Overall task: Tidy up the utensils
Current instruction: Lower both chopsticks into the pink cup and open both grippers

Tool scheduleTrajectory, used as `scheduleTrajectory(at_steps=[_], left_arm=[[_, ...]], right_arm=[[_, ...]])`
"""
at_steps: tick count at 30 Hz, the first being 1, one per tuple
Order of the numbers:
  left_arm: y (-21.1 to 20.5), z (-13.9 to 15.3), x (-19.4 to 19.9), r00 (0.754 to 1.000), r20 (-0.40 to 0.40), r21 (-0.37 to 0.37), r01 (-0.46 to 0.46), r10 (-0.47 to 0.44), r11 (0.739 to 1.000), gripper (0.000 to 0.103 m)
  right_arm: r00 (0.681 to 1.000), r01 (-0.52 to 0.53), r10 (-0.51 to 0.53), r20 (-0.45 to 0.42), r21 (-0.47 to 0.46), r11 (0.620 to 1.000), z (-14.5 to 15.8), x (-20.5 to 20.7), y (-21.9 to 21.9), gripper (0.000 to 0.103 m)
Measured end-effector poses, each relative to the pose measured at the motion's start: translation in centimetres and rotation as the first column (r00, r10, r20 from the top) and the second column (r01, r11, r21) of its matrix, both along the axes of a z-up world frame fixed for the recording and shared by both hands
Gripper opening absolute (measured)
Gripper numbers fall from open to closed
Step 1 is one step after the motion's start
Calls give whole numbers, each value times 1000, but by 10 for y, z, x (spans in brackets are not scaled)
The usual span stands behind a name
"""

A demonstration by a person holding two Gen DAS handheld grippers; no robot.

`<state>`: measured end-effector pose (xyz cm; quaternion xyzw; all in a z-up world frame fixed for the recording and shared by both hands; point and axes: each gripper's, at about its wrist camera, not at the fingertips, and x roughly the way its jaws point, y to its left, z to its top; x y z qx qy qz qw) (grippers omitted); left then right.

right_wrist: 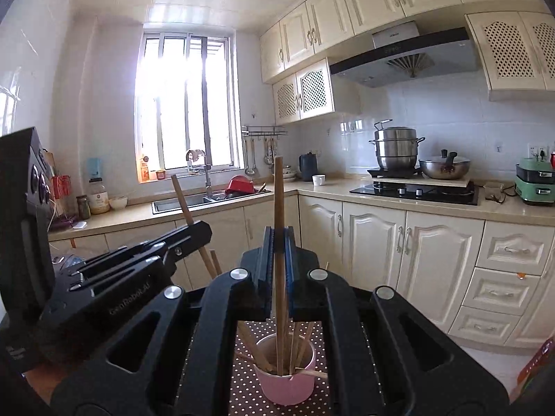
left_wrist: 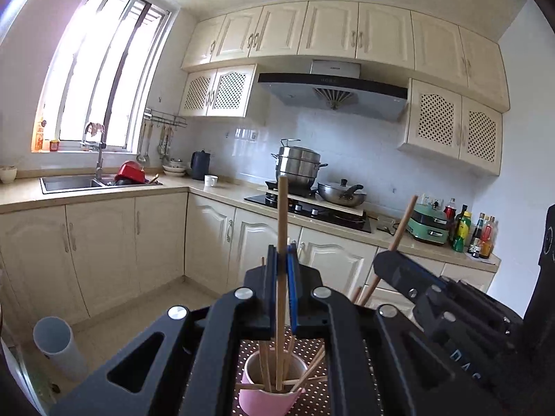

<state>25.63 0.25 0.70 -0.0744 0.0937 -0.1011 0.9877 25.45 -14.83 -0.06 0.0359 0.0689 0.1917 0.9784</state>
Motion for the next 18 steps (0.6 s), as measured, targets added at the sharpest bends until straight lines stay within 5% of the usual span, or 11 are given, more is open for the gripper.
scheduleTrajectory(at_steps=[18], left_arm=[[-5, -40, 13, 996, -81, 45, 46, -43, 998, 6]], right_arm=[[999, -15, 16, 30, -8, 1000, -11, -1, 2, 6]])
